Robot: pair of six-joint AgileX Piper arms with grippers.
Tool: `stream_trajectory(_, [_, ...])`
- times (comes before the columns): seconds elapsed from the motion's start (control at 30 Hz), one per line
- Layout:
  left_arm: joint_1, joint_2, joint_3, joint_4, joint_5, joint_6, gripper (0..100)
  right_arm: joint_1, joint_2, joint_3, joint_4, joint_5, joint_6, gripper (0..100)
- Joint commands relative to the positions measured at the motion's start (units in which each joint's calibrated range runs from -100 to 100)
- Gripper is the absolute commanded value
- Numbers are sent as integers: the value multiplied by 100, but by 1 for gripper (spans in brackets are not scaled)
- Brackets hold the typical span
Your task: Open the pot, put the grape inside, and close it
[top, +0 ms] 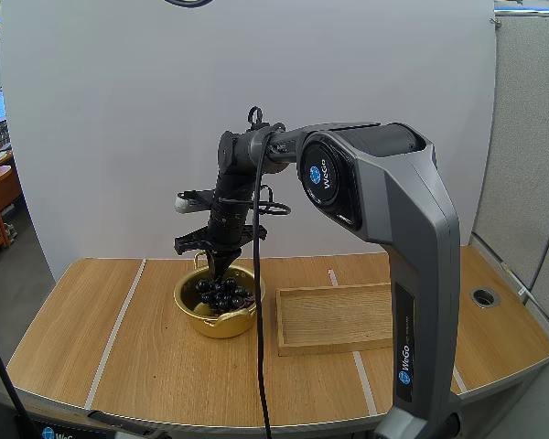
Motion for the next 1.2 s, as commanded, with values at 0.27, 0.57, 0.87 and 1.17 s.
stream_trajectory(0.27, [-26, -21, -29, 44, -240, -48, 0, -3, 314, -61, -89, -111, -49, 0])
stream_trajectory(0.57, [-26, -21, -29, 44, -240, -48, 0, -3, 330, -61, -89, -72, -49, 0])
stream_trajectory(0.87, [-26, -21, -29, 44, -240, -48, 0, -3, 330, -61, 462, 309, -388, 27])
stream_trajectory(1.17, [-26, -21, -29, 44, -240, -48, 0, -3, 330, -61, 404, 309, -379, 100])
